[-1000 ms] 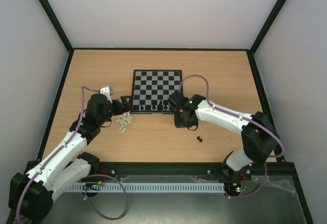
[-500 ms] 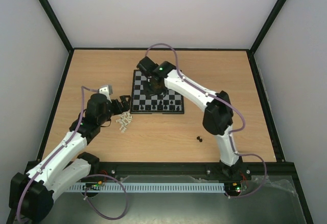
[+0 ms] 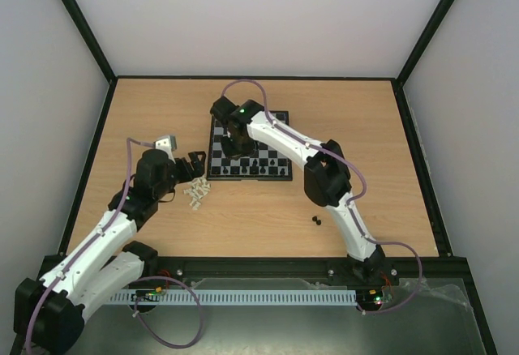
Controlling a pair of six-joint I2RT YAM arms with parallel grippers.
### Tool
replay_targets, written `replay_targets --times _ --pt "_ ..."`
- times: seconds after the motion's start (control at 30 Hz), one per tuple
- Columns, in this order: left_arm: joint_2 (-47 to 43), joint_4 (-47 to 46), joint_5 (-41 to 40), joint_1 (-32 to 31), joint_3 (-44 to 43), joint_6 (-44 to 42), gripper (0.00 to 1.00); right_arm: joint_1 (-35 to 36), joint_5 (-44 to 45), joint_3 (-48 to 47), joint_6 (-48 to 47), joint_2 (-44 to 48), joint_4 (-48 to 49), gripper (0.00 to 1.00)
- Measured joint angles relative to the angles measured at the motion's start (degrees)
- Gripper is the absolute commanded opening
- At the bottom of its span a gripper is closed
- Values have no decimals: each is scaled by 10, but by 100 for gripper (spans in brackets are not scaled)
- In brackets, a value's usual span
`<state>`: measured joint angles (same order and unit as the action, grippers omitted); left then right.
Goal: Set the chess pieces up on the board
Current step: Place the chess piece on the chessboard.
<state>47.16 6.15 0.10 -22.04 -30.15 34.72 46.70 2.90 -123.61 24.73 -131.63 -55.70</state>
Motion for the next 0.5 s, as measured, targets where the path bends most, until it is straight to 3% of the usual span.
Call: replay_targets --times 0.5 --pt "-23 22 -9 0 0 0 99 -4 -17 -28 -6 -68 3 2"
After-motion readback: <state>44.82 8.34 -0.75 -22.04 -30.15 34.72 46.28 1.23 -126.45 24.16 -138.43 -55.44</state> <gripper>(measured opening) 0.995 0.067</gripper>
